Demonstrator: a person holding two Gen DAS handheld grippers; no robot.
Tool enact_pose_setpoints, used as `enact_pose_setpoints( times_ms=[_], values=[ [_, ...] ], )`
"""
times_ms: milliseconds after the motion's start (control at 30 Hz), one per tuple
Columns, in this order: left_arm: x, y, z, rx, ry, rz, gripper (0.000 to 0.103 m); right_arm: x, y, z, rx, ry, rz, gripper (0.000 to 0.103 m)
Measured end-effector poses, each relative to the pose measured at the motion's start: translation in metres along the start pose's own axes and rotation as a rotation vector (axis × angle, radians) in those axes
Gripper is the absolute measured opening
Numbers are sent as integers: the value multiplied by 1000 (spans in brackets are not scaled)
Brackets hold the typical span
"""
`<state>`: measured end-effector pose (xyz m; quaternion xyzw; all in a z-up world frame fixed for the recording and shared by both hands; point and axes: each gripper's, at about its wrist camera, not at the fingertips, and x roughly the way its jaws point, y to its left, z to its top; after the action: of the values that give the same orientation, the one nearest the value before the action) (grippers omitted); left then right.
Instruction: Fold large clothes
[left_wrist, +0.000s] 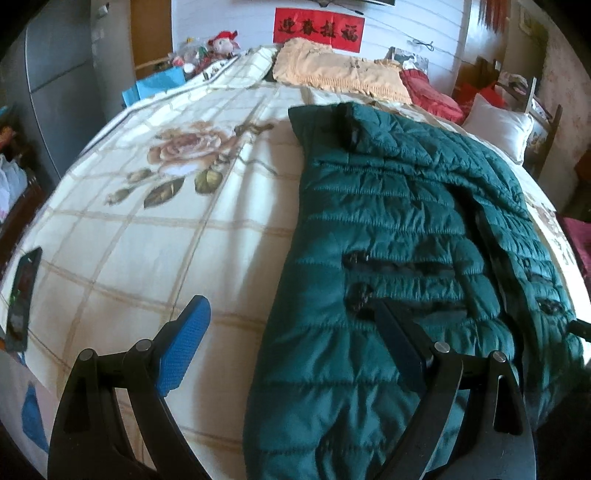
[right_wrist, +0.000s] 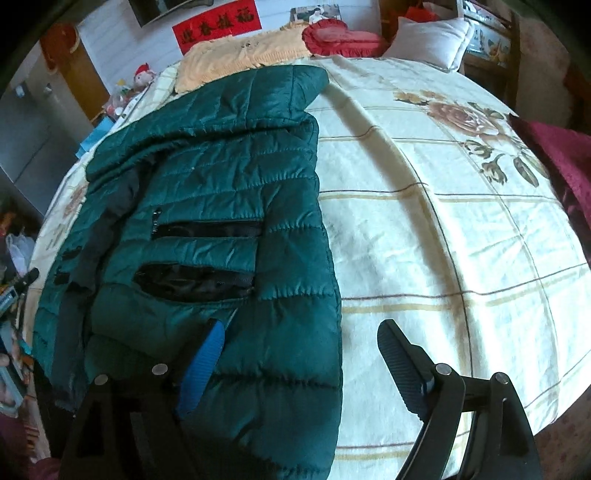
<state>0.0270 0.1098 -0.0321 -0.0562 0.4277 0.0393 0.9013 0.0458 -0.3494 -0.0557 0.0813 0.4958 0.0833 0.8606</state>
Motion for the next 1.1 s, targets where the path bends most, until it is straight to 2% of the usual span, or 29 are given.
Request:
enact_pose_setpoints(
  times_ms=[267,400,600,800,900,1100],
  values=[
    [-2,22,-22,-47,93,-64,91,3,5,-12,-10,42,79,83],
    [-2,26,-34,-30,125,-60,91,7,8,-15,-18,70,120,83],
    [8,29,-45,-101,204,-189,91,9,7,-18,-25,85,164,84],
    [10,9,-46,-66,209,-259,91,7,9,-20,-31,106,237,84],
    [12,2,-46,-18,199,-237,91,5,10,-22,-40,96,259,84],
    [13,3,-45,-25,201,-235,91,8,11,-24,-48,94,285,84]
  ],
)
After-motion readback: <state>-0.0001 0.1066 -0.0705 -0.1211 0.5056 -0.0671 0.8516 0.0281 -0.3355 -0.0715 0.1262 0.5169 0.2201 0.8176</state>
